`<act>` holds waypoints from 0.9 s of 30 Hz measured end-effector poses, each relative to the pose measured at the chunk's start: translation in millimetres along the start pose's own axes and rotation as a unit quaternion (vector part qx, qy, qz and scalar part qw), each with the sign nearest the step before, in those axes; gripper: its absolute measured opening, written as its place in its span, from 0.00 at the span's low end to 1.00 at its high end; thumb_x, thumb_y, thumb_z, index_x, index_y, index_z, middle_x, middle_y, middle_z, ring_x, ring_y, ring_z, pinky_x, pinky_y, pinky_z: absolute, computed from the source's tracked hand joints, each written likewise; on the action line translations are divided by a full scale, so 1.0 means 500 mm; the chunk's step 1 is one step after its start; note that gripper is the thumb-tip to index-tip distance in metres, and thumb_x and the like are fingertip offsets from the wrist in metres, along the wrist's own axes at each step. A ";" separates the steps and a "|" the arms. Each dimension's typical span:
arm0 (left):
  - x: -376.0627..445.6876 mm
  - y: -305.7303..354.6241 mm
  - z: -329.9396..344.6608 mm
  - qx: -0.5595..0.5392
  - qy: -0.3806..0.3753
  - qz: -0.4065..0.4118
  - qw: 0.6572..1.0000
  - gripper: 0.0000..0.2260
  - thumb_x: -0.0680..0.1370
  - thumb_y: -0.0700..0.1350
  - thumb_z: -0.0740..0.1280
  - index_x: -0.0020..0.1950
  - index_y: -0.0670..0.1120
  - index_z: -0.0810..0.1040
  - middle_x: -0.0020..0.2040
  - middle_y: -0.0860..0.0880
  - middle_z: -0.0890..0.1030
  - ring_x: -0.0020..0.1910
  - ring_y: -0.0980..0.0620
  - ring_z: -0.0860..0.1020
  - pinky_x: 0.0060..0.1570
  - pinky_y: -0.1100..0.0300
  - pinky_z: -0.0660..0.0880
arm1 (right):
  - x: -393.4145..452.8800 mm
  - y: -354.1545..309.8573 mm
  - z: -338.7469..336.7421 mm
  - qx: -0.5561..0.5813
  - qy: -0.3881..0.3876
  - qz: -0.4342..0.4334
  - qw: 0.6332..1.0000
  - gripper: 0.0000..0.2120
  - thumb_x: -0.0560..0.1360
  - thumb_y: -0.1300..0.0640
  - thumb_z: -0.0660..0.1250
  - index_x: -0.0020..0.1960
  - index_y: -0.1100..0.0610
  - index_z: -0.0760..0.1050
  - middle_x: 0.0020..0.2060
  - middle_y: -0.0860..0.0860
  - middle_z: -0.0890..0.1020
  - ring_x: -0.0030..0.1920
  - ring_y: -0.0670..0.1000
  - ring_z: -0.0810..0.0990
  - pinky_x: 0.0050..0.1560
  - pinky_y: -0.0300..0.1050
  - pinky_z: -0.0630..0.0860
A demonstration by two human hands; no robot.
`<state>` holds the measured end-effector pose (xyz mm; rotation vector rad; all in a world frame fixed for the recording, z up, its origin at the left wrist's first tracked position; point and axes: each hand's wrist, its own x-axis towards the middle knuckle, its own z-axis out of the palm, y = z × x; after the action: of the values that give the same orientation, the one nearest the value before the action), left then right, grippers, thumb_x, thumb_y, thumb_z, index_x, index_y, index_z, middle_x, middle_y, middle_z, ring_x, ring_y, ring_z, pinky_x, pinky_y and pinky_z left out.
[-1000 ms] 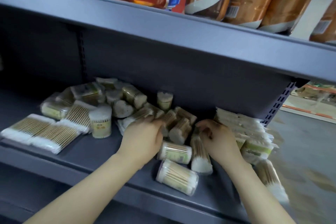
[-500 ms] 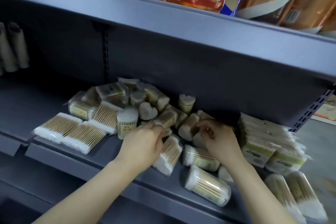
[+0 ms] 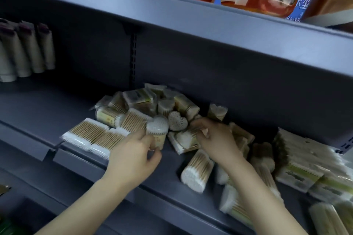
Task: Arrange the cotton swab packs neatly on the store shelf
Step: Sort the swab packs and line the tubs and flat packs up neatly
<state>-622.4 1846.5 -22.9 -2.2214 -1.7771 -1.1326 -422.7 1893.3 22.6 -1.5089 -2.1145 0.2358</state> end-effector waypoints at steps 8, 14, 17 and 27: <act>0.005 -0.043 -0.003 0.047 0.042 0.034 0.997 0.12 0.70 0.49 0.57 0.40 0.46 0.79 0.37 0.50 0.75 0.35 0.46 0.74 0.34 0.57 0.70 | 0.022 0.007 0.031 -0.029 -0.046 -0.010 0.999 0.12 0.76 0.57 0.61 0.58 0.53 0.77 0.57 0.47 0.78 0.59 0.48 0.73 0.53 0.35 0.65; 0.015 -0.038 0.022 0.047 0.059 0.057 0.996 0.15 0.70 0.48 0.58 0.51 0.46 0.79 0.49 0.47 0.78 0.48 0.46 0.72 0.45 0.53 0.72 | 0.017 0.019 0.027 0.000 -0.064 0.004 0.998 0.10 0.76 0.54 0.62 0.56 0.50 0.77 0.51 0.43 0.79 0.52 0.43 0.75 0.48 0.34 0.67; 0.018 -0.030 0.029 0.029 0.047 0.069 0.996 0.16 0.70 0.48 0.58 0.53 0.45 0.78 0.52 0.47 0.78 0.52 0.47 0.72 0.50 0.52 0.72 | 0.019 0.021 0.023 -0.003 -0.062 -0.003 0.998 0.09 0.75 0.54 0.63 0.54 0.51 0.78 0.48 0.42 0.78 0.49 0.42 0.75 0.46 0.32 0.67; 0.037 -0.038 0.024 0.018 0.018 0.049 0.998 0.16 0.74 0.52 0.58 0.55 0.46 0.78 0.52 0.50 0.79 0.52 0.47 0.74 0.51 0.52 0.71 | 0.047 -0.007 0.021 0.030 -0.013 0.007 0.999 0.10 0.76 0.56 0.63 0.55 0.50 0.77 0.46 0.42 0.77 0.45 0.41 0.74 0.41 0.30 0.68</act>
<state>-631.8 1873.5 -28.0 -2.2268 -1.6414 -1.1053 -436.6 1915.3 22.9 -1.4944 -2.0978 0.3240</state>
